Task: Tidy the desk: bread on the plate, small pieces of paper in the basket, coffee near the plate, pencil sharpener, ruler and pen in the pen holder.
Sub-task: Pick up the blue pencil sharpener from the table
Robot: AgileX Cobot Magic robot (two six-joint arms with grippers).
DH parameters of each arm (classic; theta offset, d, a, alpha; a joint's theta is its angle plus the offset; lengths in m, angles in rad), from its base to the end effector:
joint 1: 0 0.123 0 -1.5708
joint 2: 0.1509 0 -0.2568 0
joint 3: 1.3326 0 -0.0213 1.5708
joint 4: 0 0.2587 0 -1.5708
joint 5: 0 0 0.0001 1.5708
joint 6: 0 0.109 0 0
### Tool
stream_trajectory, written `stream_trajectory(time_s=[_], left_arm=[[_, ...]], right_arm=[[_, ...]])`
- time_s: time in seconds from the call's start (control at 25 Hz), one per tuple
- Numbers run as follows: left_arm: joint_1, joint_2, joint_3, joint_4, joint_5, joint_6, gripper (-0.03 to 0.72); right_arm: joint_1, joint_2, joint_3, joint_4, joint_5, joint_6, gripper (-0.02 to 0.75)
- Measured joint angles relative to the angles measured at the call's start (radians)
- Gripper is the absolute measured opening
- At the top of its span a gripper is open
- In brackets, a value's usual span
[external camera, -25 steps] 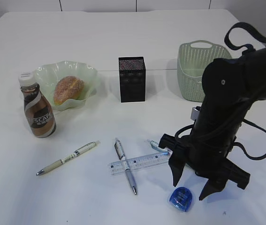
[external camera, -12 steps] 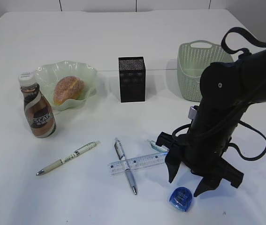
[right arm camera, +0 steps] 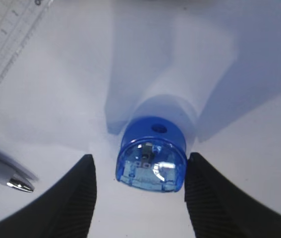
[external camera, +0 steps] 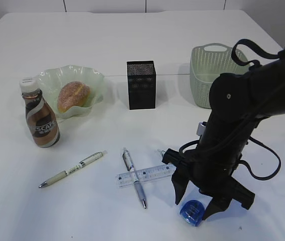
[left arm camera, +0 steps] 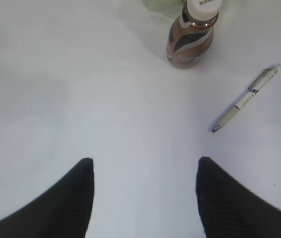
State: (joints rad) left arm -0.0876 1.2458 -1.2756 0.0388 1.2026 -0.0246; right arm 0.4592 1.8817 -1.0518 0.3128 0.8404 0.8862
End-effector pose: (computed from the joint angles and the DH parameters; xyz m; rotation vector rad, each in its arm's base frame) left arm 0.2601 -0.0189 0.3309 0.0903 2.6534 0.0157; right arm 0.2763 0.1645 0.0876 -0.9337 -2.8267 -0.2592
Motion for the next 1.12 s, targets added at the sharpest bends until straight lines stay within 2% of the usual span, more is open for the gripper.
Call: stream_trajectory(time_s=[1.12], left_arm=[[0.000, 0.000, 0.000, 0.000, -0.002, 0.000, 0.447]], right_arm=[[0.007, 0.038, 0.000, 0.031, 0.040, -0.027, 0.449]])
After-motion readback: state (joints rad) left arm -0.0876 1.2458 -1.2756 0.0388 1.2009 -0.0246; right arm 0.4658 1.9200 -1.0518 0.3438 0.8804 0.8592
